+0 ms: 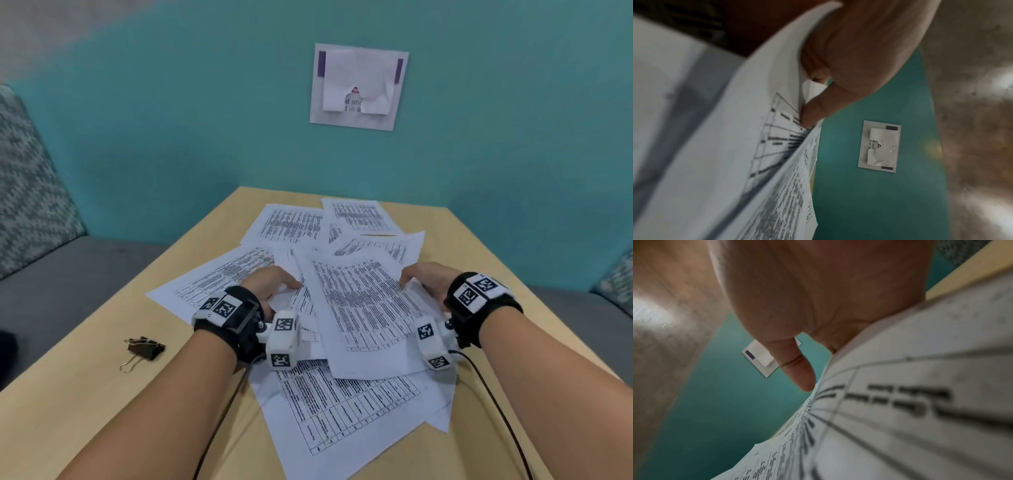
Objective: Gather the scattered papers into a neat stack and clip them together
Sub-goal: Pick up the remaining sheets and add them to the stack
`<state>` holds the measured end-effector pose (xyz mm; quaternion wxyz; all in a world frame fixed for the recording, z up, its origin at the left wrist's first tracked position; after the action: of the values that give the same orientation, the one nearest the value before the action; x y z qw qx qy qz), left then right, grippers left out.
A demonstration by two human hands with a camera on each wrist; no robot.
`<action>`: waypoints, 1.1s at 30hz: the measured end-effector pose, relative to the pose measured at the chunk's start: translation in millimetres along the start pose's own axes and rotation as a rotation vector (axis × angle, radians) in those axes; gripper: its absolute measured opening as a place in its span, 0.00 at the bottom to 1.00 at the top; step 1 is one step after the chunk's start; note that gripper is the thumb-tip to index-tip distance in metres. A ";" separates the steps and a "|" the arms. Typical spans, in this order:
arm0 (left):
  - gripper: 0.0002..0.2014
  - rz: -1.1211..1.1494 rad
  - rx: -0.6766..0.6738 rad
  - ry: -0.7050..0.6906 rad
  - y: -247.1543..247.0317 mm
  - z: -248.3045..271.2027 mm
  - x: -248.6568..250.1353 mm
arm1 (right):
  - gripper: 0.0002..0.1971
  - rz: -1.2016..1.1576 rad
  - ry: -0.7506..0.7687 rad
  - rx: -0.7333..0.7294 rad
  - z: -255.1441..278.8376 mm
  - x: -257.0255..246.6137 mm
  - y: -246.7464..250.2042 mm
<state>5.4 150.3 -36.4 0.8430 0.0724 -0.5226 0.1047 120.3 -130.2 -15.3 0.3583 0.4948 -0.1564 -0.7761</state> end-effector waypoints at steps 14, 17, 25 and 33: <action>0.46 -0.262 0.034 -0.170 -10.4 23.8 10.0 | 0.24 0.049 0.106 0.008 -12.3 -6.2 -20.0; 0.38 -0.258 0.082 -0.380 -17.9 37.0 22.5 | 0.22 -0.196 0.107 -0.001 1.0 -6.1 -16.3; 0.33 -0.115 -0.007 -0.606 -3.8 53.2 81.6 | 0.21 -0.811 0.380 -0.287 35.0 -23.4 20.5; 0.18 -0.165 0.124 -0.840 -29.5 45.0 126.5 | 0.25 -0.549 0.686 0.461 57.4 -72.3 42.2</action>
<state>28.5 124.1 96.6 0.5568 0.2007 -0.8055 0.0297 105.0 -114.5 83.9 0.0526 0.8109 -0.0609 -0.5796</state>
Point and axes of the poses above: each hand's wrist, its own z-axis away from the middle knuckle, its own y-axis out of the back of the hand, x = y × z, the point moved 2 cm from there along -z, towards the middle knuckle, and after that the axes turned 2 degrees about -x, right-handed, at the moved point
